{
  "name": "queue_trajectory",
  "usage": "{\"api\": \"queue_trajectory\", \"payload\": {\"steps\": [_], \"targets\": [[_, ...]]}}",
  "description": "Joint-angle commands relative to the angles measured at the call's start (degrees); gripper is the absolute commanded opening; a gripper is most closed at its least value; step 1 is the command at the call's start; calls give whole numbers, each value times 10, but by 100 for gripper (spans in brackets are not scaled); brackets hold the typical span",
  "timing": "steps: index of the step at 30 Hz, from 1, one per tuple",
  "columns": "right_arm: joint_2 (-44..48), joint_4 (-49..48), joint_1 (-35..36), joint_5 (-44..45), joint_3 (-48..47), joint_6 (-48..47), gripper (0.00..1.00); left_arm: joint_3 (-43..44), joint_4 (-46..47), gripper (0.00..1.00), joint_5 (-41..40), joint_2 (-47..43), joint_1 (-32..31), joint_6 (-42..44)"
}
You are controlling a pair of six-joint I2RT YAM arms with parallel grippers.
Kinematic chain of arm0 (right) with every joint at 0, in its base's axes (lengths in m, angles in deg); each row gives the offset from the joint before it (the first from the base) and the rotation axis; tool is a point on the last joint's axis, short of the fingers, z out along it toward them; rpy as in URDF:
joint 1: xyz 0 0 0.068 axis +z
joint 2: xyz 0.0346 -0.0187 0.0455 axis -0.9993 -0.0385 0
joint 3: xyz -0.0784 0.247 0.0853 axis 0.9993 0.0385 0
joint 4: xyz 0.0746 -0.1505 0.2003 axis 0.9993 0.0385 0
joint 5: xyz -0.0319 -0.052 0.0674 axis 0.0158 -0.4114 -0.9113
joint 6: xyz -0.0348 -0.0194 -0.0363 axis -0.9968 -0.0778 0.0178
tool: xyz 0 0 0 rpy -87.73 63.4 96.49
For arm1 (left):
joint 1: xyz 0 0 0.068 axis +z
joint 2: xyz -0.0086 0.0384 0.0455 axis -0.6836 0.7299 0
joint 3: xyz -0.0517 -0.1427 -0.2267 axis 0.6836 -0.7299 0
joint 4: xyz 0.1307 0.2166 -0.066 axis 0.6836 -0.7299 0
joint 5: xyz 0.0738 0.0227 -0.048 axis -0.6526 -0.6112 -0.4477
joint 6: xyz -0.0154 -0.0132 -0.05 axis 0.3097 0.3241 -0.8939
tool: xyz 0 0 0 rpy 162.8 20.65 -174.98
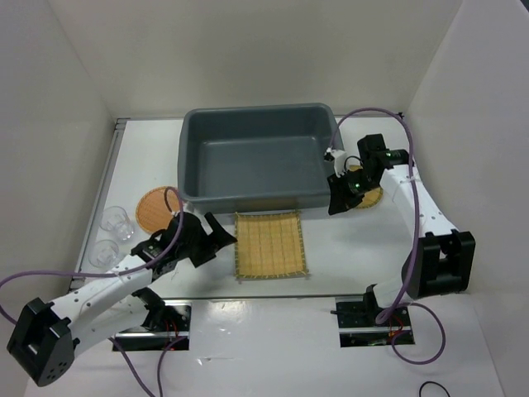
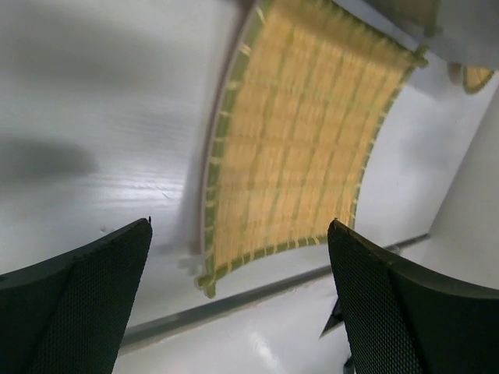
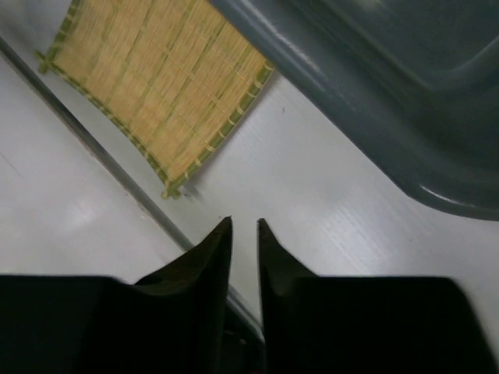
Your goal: Place the mixed dishes into the plastic bin
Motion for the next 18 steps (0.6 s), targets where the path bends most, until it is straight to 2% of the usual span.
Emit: {"api": "queue_trajectory", "payload": {"steps": [1,3,10,18], "targets": [[-31,-29,5,31,-21,43,19,6,7,100,-8,17,39,27],[-45,-29,19,44,-21,48,0,47,-4,100,-18,57,54,47],[-44,-58,26,77,-41,93,0,177,-21,100,-31,202,116,80],[-79,-100,26,82,-70,126,0,280,-21,100,-26,301,151,101]]}}
